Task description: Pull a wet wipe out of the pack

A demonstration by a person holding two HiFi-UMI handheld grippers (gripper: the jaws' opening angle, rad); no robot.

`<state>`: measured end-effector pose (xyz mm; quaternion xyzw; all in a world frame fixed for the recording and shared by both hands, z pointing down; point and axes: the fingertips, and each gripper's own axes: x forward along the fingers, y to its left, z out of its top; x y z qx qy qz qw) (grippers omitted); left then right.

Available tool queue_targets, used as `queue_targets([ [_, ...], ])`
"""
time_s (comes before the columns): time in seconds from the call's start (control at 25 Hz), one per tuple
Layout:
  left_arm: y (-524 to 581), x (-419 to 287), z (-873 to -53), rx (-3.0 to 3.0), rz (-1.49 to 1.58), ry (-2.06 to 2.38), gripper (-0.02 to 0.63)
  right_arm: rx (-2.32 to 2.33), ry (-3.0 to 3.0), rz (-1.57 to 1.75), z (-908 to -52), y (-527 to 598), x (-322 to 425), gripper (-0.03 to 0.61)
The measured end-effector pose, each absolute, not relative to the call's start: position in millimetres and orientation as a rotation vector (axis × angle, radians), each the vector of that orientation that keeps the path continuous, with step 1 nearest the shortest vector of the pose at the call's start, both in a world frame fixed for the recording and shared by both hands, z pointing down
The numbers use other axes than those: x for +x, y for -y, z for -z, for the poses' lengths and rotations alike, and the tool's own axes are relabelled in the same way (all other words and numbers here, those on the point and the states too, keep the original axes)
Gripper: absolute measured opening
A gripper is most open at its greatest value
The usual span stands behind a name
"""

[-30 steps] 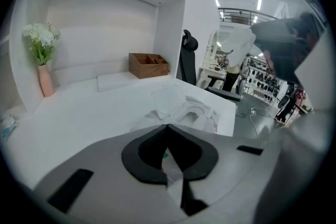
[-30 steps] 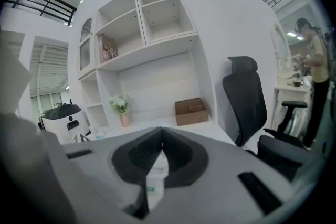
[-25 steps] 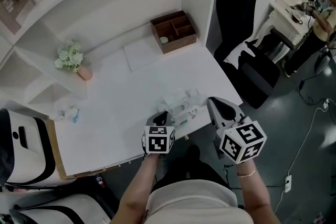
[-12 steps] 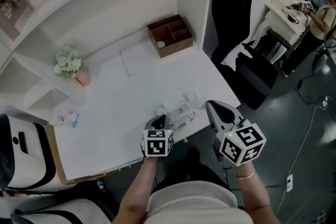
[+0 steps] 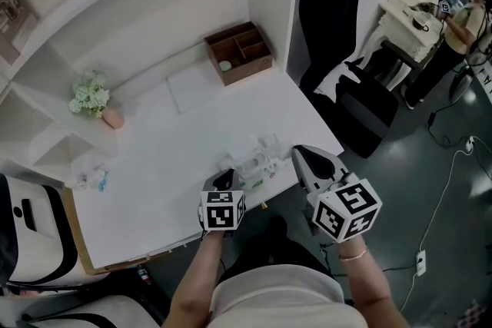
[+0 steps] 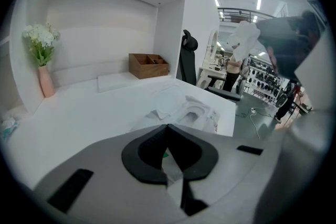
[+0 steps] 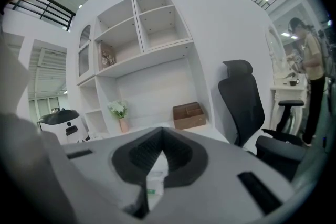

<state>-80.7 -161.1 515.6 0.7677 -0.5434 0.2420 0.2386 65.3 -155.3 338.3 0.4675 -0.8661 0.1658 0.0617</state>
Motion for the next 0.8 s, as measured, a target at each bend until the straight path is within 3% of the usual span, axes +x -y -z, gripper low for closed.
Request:
queue_targets([
  [0.8, 160.1, -83.3, -517.6, 2.101, -0.661, 1.473, -0.005, 1.432, 2.597, -0.488, -339.5, 158.9, 62.7, 0.003],
])
